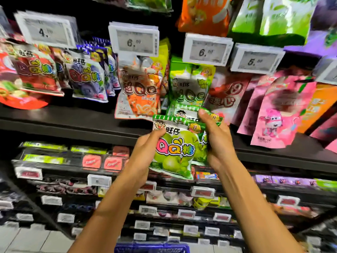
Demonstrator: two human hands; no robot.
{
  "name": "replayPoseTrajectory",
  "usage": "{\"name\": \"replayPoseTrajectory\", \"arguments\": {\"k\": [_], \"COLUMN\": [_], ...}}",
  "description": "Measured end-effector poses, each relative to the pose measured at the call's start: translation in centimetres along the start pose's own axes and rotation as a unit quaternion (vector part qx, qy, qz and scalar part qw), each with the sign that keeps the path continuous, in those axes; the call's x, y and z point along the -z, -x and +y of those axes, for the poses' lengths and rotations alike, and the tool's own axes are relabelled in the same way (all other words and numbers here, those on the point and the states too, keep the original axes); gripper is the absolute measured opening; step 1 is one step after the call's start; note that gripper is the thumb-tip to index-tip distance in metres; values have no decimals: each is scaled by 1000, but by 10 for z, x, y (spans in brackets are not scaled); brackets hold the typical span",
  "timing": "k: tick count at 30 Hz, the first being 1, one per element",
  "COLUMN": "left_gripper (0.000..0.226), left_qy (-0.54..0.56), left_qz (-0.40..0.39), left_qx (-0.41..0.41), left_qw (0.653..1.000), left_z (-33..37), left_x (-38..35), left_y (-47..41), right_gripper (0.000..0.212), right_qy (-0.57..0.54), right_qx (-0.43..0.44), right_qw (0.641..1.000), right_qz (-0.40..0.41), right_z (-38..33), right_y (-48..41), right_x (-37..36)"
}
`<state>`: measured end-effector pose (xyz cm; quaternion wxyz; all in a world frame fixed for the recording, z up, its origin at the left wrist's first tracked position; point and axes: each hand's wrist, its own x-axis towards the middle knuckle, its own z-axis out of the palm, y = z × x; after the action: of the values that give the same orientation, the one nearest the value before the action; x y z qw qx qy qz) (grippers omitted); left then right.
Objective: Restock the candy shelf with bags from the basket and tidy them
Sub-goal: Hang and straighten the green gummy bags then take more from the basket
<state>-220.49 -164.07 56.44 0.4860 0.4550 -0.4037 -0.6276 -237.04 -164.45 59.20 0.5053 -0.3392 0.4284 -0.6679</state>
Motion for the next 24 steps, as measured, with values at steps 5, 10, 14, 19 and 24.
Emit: {"name": "replayPoseTrajectory", "arguments": {"k": [5,10,14,19,24], "left_gripper": [39,54,23,55,52], "left_qy": [1,-14,-35,-1,14], "left_qz": [30,38,21,28,2], "left_qx": [18,24,11,-18,-87], "left_qw": [999,999,999,999,996], "left_z": [2,13,24,65,130], "left_x": [3,8,12,15,21], "left_y": [5,7,11,23,34], "right_gripper": [15,29,22,19,11], "right_qy": [-3,-1,-3,14,33], "right_qx": [-7,-8,-12,46,154], "right_qw": [1000,1000,1000,998,987], "right_qz": [9,12,9,-29,-43], "right_z": [8,7,-2,-39,-96], "right_y": [4,2,4,10,12], "right_x": [-4,-16,-26,-53,-103]}}
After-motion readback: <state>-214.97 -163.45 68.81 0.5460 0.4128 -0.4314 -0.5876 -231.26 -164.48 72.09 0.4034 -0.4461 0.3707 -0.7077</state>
